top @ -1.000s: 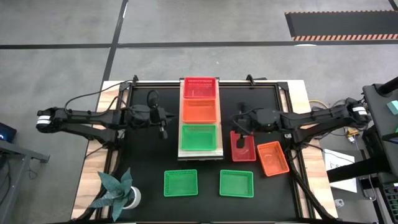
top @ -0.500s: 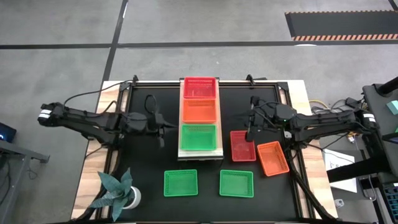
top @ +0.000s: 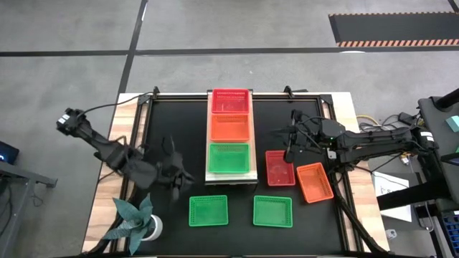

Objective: Stack baskets on shelf by color
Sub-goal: Stack the left green bin on the green bin on the shelf

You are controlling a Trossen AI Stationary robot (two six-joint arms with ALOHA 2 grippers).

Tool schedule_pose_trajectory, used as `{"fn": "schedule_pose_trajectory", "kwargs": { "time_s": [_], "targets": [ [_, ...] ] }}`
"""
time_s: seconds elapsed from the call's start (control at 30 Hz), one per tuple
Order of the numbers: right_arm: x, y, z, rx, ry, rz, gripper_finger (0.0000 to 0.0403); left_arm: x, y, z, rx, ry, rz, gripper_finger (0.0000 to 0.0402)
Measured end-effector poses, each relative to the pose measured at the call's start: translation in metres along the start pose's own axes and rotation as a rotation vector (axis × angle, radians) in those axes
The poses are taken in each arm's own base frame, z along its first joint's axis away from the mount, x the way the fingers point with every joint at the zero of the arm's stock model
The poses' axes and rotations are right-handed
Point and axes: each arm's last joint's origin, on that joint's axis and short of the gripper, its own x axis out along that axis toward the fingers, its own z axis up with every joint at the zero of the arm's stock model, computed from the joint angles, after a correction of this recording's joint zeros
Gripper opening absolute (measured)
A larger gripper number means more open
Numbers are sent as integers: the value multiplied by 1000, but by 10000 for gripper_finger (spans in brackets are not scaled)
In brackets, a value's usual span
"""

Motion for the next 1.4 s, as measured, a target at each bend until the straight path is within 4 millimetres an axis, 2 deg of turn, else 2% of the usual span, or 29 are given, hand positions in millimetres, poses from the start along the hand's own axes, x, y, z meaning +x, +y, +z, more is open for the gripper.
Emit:
{"fn": "schedule_pose_trajectory", "kwargs": {
  "time_s": [0.2,0.4,0.67,0.83,1.03,1.17,1.4],
  "targets": [
    [-1,-1,1,3,-7,-4,9,22,-38,-10,-8,112,44,0],
    [-2,0,0,20,6,4,9,49,-60,-35,5,301,169,0],
    [-2,1,-2,57,30,17,9,85,-70,-73,166,552,334,0],
    [-2,1,-2,72,35,19,9,105,-70,-91,289,617,349,0],
    [-2,1,-2,72,36,19,9,119,-66,-107,342,624,333,3],
    [-2,2,-3,73,39,21,9,128,-64,-113,336,602,291,33],
    [-2,2,-3,79,40,22,9,134,-53,-128,304,594,288,135]
  ]
}}
